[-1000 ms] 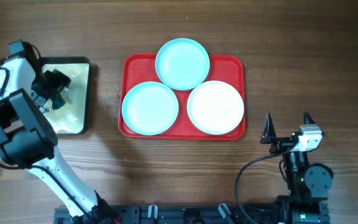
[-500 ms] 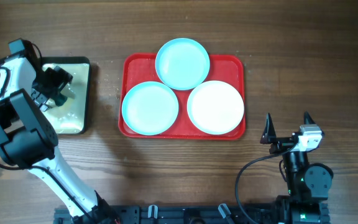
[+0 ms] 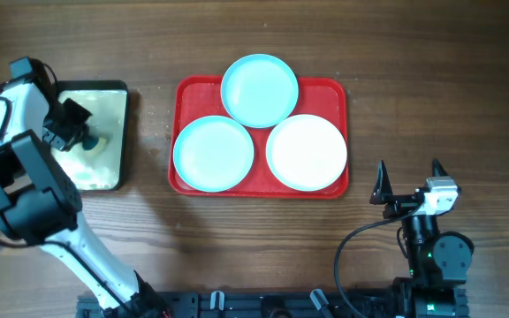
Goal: Clean dirty plates on tray and stack at the side
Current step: 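Dip and lift the sponge in the soapy water with the left gripper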
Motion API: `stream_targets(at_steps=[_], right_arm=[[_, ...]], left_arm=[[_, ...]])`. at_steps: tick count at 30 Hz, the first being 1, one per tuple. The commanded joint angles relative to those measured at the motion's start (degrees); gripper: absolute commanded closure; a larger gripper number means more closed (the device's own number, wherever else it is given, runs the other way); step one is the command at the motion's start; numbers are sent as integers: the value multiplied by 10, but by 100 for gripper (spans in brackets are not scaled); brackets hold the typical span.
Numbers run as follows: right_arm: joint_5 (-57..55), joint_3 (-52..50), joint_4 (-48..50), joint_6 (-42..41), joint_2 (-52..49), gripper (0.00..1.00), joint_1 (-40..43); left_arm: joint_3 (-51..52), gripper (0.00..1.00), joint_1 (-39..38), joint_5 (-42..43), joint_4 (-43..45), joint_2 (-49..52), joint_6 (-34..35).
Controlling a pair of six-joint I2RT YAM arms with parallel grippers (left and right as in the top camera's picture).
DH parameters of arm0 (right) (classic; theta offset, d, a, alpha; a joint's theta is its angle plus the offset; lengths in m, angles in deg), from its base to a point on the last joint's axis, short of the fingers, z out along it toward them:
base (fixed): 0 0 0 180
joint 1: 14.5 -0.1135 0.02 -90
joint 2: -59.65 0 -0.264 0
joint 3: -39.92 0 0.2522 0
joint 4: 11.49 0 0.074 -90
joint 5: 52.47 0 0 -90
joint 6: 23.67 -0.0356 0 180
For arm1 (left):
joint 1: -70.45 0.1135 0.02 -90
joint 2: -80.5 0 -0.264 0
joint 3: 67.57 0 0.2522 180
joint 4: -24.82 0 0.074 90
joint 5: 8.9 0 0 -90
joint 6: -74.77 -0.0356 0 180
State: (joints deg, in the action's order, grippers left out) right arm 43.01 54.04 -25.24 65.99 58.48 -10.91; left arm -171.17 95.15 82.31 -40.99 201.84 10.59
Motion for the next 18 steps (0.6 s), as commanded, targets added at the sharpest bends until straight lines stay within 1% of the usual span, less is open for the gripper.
stream_targets(at_steps=[1,4,6,8,10,12,13,15,18], right_arm=[[-6,-1,2,3,4,0,2],[-6,-1,2,3,4,0,2],[-6,-1,2,3,4,0,2],[-6,-1,2,3,4,0,2],[-6,-1,2,3,4,0,2],[-6,-1,2,3,4,0,2],[-6,-1,2,3,4,0,2],[-6,-1,2,3,4,0,2],[-6,-1,2,3,4,0,2]], left_arm=[[-2,96,1,46,22,-148,0],[-2,96,0,73,57,-244,3],[-2,96,0,71,63,-268,3],[6,96,-2,56,65,-257,-1],[60,96,-8,7,113,-216,-1],[103,96,-8,6,151,-170,-1],[107,96,-5,7,150,-152,-1],[107,96,0,24,154,-146,-1],[107,96,3,86,184,-196,-1]])
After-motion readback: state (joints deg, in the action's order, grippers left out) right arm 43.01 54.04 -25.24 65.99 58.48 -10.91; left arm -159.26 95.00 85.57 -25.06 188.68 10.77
